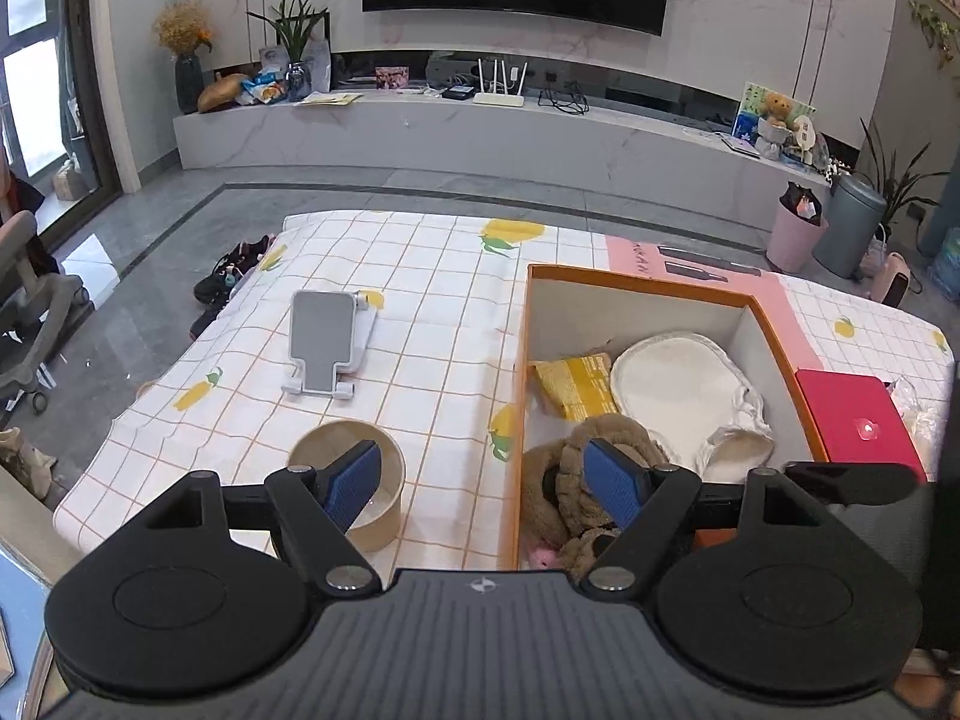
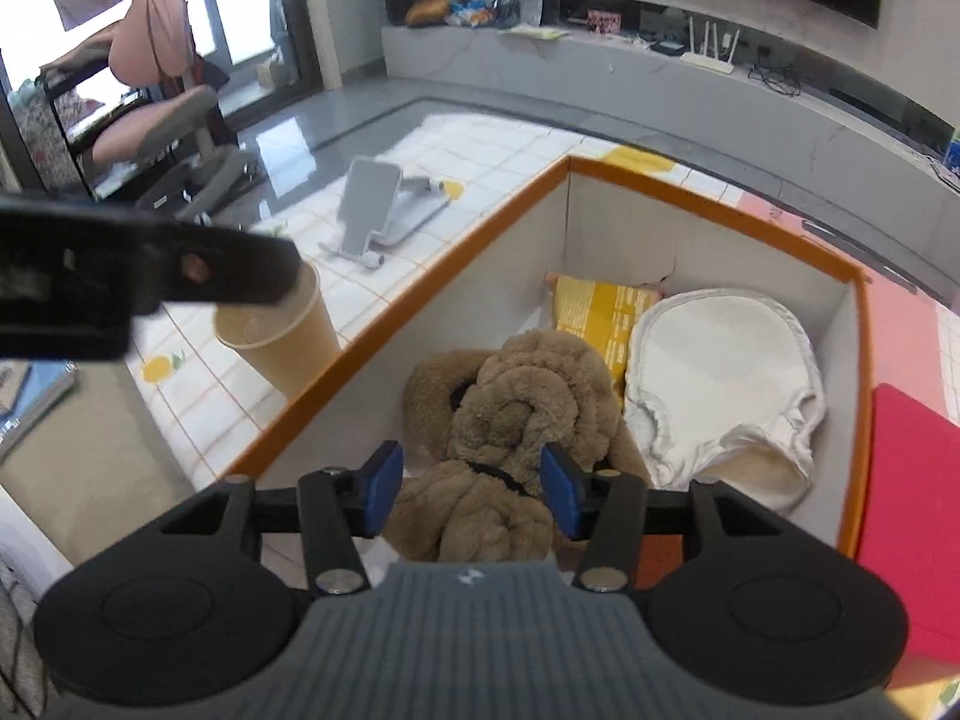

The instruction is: Organize soft objects

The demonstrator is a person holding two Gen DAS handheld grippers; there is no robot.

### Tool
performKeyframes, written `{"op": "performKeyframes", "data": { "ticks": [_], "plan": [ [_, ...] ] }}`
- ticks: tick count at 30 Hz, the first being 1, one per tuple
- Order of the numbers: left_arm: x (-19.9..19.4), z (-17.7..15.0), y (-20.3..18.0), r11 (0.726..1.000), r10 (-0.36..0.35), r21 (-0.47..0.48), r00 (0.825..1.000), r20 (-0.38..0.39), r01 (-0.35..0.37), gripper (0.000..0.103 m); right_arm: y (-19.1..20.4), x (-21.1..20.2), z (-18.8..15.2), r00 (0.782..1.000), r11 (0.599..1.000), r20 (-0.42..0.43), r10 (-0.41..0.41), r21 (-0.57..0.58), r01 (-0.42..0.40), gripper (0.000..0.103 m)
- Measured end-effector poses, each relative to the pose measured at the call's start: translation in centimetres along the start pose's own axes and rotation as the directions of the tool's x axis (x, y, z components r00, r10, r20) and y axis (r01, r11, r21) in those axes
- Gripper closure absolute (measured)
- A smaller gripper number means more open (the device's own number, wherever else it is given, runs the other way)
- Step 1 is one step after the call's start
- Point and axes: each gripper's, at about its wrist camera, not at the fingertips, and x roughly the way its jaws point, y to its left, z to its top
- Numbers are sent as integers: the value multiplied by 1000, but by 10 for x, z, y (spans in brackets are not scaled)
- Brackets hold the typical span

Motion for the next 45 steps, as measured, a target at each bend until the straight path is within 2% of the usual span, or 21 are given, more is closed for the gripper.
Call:
{"op": "performKeyframes", "data": {
  "ticks": [2,4,7,11,14,18,22,25,28,32,34,36,40,45],
  "plan": [
    [0,-1,-1,1000,-5,-4,1000,-4,5,12,1,-13,-3,999,1000,32,5,-13,-4,42],
    [0,-1,-3,1000,-26,-15,1000,-11,26,12,3,-28,-7,998,999,64,-2,-46,4,30],
    [-9,-4,-6,998,-36,-50,999,26,37,12,2,-54,-13,994,998,105,-14,-59,20,30],
    [-24,-8,-20,999,-41,-9,997,69,42,12,-11,-98,-19,988,1000,154,-6,-26,10,23],
    [-34,-12,-32,998,-59,-7,994,88,60,12,-27,-136,-29,979,999,202,-34,-2,35,22],
    [-49,-21,-56,995,-91,40,989,115,87,12,-53,-187,-51,957,993,264,-118,52,108,20],
    [-64,-35,-86,985,-153,104,978,144,139,12,-88,-227,-84,932,976,298,-208,123,178,17],
    [-65,-53,-117,966,-200,188,972,121,175,12,-116,-247,-110,913,956,293,-284,165,244,15],
    [-61,-78,-147,938,-271,252,956,114,236,12,-147,-257,-133,899,926,260,-354,233,297,14],
    [-50,-111,-188,877,-367,357,928,65,322,12,-184,-259,-164,886,888,209,-413,308,341,13],
    [-45,-128,-208,843,-400,416,915,60,341,12,-200,-256,-181,883,871,190,-429,345,349,13],
    [-40,-145,-224,813,-420,469,906,61,346,12,-217,-251,-197,890,856,162,-425,392,338,13],
    [-22,-165,-251,796,-441,489,895,65,357,12,-234,-239,-219,901,815,78,-427,465,346,13],
    [9,-182,-277,789,-458,471,889,24,394,12,-244,-238,-232,886,769,41,-462,516,377,13]
  ]
}}
